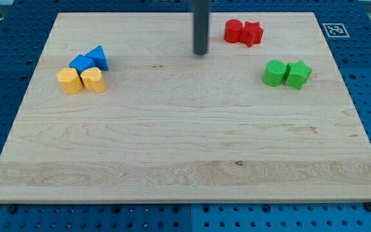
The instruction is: Place your arm at the top right side of green star
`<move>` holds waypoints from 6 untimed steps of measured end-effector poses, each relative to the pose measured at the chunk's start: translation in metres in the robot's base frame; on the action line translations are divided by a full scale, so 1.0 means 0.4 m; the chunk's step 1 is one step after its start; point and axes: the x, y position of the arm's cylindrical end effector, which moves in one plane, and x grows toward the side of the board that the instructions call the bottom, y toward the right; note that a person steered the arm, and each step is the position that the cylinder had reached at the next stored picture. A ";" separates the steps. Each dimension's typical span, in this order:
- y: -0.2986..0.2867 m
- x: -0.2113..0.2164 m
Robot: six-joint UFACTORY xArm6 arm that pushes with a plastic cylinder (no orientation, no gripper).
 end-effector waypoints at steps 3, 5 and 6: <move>0.508 0.086; 0.504 0.134; 0.456 0.138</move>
